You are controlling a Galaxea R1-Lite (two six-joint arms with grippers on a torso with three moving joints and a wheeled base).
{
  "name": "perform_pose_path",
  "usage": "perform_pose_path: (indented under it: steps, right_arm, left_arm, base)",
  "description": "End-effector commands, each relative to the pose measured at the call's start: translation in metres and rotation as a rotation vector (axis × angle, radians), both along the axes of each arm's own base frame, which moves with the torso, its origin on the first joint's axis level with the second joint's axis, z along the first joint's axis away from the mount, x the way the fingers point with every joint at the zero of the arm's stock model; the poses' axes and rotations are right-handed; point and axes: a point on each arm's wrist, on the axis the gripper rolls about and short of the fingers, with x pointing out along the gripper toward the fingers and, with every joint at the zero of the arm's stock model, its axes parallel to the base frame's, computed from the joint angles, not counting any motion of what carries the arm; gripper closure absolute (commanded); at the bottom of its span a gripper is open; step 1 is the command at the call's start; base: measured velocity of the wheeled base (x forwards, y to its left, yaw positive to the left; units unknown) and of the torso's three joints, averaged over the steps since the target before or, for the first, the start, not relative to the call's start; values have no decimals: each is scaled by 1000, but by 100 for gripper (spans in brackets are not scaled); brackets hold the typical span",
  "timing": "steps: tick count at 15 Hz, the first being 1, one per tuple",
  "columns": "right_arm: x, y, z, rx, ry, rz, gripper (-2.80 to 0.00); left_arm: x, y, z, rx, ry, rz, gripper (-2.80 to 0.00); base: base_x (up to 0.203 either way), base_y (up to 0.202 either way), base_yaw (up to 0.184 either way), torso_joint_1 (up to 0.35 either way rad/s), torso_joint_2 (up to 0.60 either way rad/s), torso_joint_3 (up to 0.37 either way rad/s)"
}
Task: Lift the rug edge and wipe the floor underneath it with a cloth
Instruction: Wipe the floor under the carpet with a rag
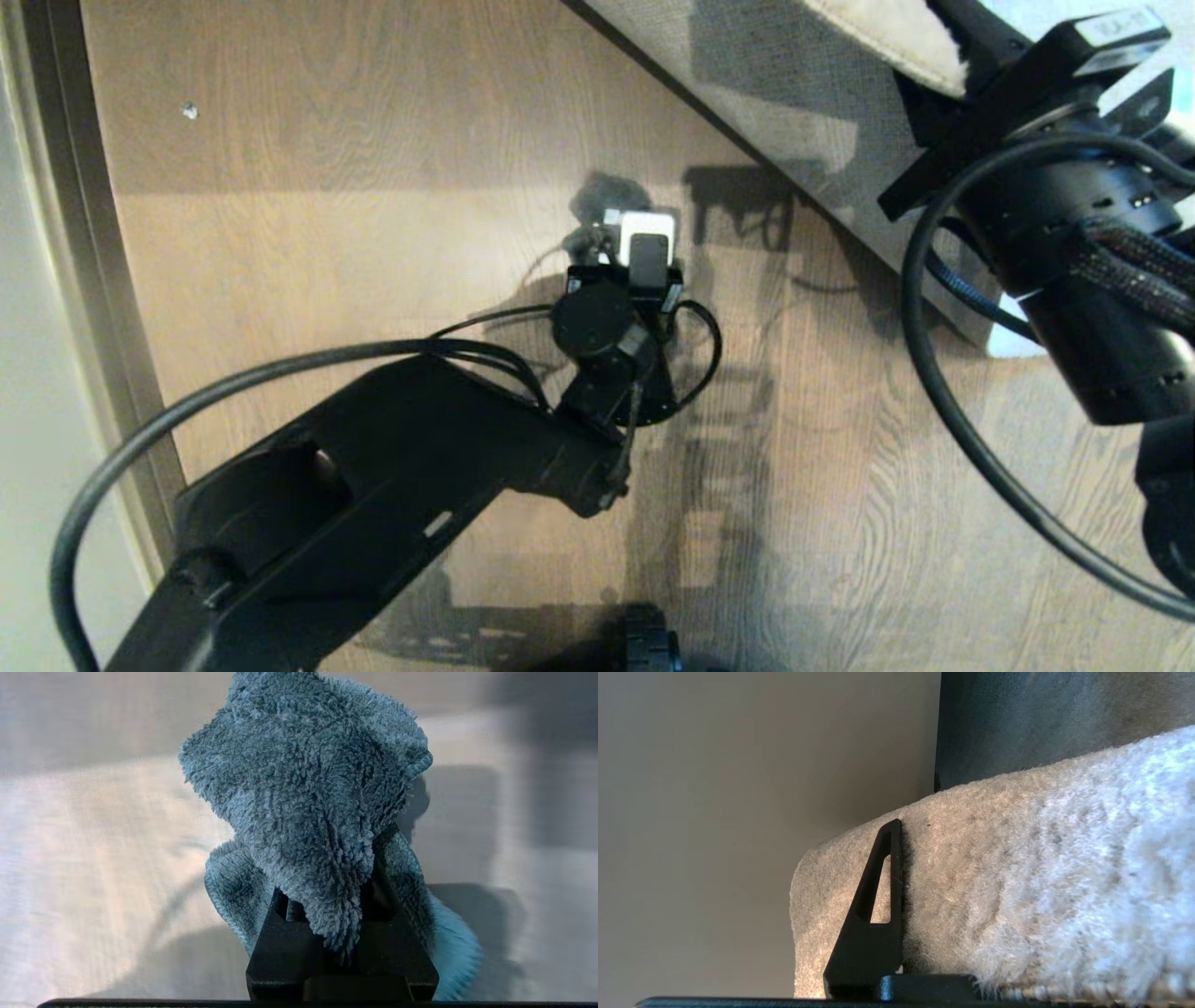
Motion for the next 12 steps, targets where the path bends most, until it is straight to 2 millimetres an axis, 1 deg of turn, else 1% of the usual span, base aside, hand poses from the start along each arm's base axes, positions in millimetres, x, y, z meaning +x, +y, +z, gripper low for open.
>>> perform_pose_path:
  steps: [1,6,8,9,10,11,12]
  right_arm:
    - [-2,-1,3,34,-32,5,0]
    - [-3,-3,7,39,-44,0,0]
    - [-3,-2,7,33,-47,-5,0]
    - [-3,-2,7,33,-47,-6,0]
    - [-3,-2,7,32,-47,-6,0]
    - [-3,-2,7,32,-47,-6,0]
    - [-3,-2,7,34,-50,-6,0]
  left_arm:
    - [16,23,8,-15,-16,61,0]
    - [35,86,58,-78,-96,195,0]
    - [41,116,76,-95,-127,257,0]
    - [42,127,82,-99,-136,281,0]
    - [44,136,86,-103,-144,299,0]
    - [43,138,88,-105,-147,305,0]
    - [41,136,91,-101,-148,303,0]
  base:
    - [0,0,0,0,0,0]
    - [0,0,0,0,0,0]
    - [0,0,0,0,0,0]
    - [0,0,0,0,0,0]
    - [0,0,0,0,0,0]
    - [0,0,0,0,0,0]
    - [0,0,0,0,0,0]
